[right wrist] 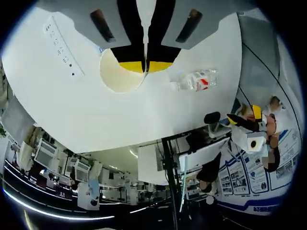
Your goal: Arrange the tabletop items into an orderly group along one side of the table until the central work area is clear of visible clutter.
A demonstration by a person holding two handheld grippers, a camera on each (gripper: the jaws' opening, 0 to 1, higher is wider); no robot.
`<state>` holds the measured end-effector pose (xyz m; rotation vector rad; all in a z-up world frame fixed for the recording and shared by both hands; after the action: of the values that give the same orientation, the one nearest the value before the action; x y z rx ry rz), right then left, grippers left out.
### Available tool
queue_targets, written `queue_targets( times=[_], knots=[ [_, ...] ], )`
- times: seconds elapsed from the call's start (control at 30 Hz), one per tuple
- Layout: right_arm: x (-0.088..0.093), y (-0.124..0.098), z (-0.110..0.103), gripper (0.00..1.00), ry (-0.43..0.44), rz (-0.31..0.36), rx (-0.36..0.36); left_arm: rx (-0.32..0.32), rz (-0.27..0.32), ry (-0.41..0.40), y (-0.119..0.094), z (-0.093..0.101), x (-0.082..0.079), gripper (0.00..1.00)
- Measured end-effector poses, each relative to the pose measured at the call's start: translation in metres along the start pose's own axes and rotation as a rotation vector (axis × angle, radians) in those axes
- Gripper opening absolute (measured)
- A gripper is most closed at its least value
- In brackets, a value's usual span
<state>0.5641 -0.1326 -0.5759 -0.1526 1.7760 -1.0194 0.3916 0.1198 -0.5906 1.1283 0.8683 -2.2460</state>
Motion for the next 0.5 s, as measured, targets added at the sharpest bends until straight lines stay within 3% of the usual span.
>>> queue_targets(
  times=[0.5],
  knots=[
    [0.021,0.035,0.011,0.00,-0.111,-0.107,0.028,-0.028,-0.024,-0.036,0.003,-0.014,0.017,0.60]
  ],
)
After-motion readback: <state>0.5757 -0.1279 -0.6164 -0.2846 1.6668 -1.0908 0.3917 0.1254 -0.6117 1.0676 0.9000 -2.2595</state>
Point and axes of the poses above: the point that each gripper's makers call its tool centre point, and the gripper's own axes: y roughly forward along the fingers, z roughly to its right, x roughly out of its underside, the point moved 5 cm from there along -y, roughly backward along the fingers, and after that the axes turned 6 degrees about y, right-handed, at the moved point
